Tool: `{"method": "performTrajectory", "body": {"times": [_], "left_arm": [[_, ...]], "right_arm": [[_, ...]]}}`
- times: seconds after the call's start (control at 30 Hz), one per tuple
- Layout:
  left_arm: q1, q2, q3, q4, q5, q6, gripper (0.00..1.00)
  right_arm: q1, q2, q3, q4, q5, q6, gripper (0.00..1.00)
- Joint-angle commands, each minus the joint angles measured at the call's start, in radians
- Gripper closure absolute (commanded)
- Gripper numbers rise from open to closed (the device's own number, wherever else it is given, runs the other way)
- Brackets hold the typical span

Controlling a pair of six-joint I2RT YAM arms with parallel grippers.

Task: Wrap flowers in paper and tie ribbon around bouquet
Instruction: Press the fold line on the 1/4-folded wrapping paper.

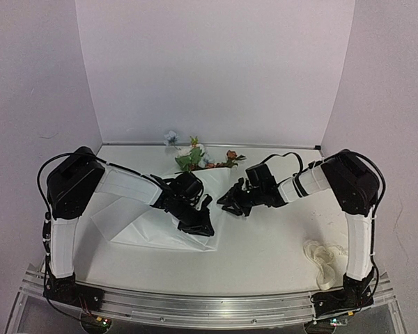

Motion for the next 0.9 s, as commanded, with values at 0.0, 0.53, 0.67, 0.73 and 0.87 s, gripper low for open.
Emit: {"method": "performTrajectory", "body": {"times": [0.0, 0.53, 0.67, 0.73, 0.87], "left_arm": [[-0.009, 0.048, 0.016, -0.074, -0.044, 0.032, 0.87], [-0.009, 0.064, -0.023, -0.132, -0.041, 0.078, 0.96], [-0.009, 0.062, -0.031, -0.138, -0.039, 0.087, 0.96], [-0.009, 0.060, -0.031, -0.145, -0.041, 0.093, 0.96], [-0.009, 0.056, -0.031, -0.155, -0.045, 0.100, 0.96]], "right_arm": [[-0.025, 0.049, 0.048, 0.013, 0.039, 0.032, 0.69], [-0.101, 0.193, 0.195, 0.007, 0.160, 0.146, 0.69], [-0.127, 0.232, 0.254, 0.003, 0.185, 0.171, 0.69], [-0.141, 0.258, 0.289, -0.005, 0.197, 0.186, 0.69], [-0.165, 0.313, 0.389, -0.038, 0.217, 0.207, 0.69]]}}
